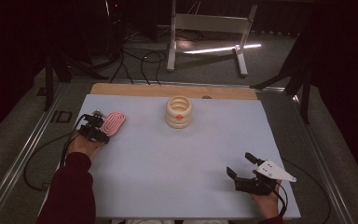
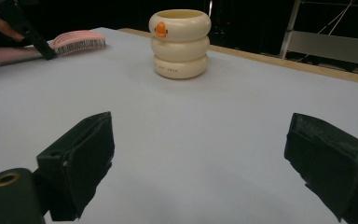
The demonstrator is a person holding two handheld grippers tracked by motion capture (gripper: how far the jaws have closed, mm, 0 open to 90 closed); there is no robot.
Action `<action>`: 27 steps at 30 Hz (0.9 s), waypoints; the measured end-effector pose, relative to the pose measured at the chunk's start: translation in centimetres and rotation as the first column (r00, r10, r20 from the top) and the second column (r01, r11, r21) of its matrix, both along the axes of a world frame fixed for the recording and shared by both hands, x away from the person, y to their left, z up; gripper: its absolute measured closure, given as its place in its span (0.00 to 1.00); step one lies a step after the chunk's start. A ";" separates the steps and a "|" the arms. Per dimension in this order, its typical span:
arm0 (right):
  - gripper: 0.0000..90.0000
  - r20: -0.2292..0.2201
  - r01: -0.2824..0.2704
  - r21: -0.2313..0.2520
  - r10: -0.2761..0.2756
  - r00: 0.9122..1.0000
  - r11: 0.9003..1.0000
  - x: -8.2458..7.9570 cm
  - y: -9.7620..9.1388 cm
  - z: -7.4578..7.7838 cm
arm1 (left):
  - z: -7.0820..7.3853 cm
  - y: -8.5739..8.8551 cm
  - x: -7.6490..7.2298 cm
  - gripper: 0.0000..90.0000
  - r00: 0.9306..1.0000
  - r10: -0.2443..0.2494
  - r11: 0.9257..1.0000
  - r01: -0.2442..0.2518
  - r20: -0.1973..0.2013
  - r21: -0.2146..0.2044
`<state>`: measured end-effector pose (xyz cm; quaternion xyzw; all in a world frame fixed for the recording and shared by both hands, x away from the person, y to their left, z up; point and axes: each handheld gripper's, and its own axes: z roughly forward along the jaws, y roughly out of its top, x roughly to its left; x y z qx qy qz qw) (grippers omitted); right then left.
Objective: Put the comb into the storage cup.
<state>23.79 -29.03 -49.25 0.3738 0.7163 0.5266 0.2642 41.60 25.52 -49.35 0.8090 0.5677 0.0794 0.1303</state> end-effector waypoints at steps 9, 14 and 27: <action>0.09 -0.001 0.001 -0.001 -0.001 1.000 1.000 0.0 0.0 0.0 | 0.1 -0.1 0.0 0.75 1.000 -0.011 1.000 0.011 -0.007 0.015; 0.09 -0.002 0.001 -0.001 -0.001 1.000 1.000 0.0 0.0 0.0 | 0.1 -0.2 0.0 0.76 1.000 -0.014 1.000 0.014 -0.001 0.017; 0.09 0.000 0.002 -0.002 -0.002 1.000 1.000 0.0 -0.1 0.0 | 0.2 -0.2 -0.1 0.78 1.000 -0.010 1.000 0.010 0.019 0.024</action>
